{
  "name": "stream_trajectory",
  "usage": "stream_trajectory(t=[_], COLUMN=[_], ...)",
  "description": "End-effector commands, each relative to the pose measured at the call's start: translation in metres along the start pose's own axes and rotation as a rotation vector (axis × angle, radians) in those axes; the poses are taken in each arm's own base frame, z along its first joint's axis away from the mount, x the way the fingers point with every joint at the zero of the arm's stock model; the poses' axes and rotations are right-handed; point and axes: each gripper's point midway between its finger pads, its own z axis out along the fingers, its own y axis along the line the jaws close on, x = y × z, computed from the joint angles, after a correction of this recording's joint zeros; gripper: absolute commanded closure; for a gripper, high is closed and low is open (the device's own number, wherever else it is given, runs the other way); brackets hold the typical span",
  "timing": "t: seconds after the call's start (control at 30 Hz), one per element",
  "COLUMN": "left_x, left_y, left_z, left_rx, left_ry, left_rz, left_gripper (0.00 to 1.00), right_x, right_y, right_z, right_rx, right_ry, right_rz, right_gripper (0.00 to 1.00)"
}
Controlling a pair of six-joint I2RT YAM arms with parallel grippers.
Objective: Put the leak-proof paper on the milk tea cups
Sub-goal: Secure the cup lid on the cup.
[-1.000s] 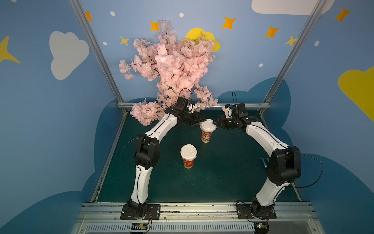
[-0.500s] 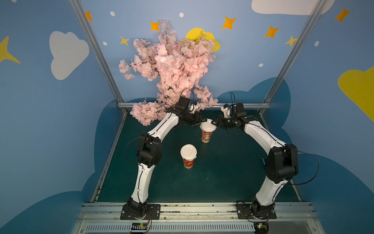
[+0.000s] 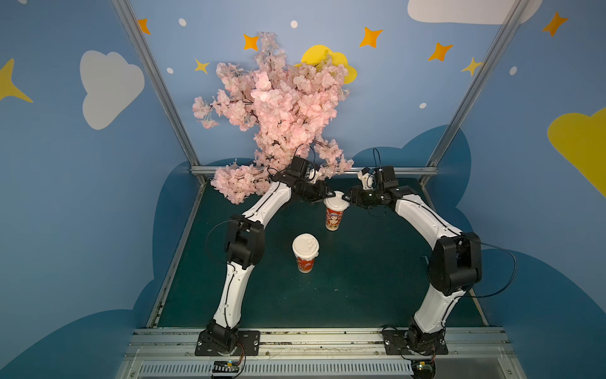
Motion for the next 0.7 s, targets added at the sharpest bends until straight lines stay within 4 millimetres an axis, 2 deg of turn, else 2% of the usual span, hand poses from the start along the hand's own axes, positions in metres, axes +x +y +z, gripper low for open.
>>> stream_trajectory(t=[0.0,0.33,0.67], left_x=[0.0,-0.003,0.0], left_y=[0.006,0.001,-0.006], left_z=[0.002,-0.001,-0.002], left_rx=[-0.021,0.0,0.034], left_ry=[0.01,0.003,0.017], left_rz=[-0.007,-0.005,-0.019], left_gripper=[0.4,0.4,0.4], right_x=[-0.005,-0.008,-0.007], right_y=[0.004,0.006,0.008], right_z=[0.002,0.003,0.006], right_rx=[-0.006,-0.013,-0.034], right_ry=[0.001,-0.003,0.009], right_rz=[-0.005,-0.006,0.01], right_gripper=[0.47,0.47,0.41])
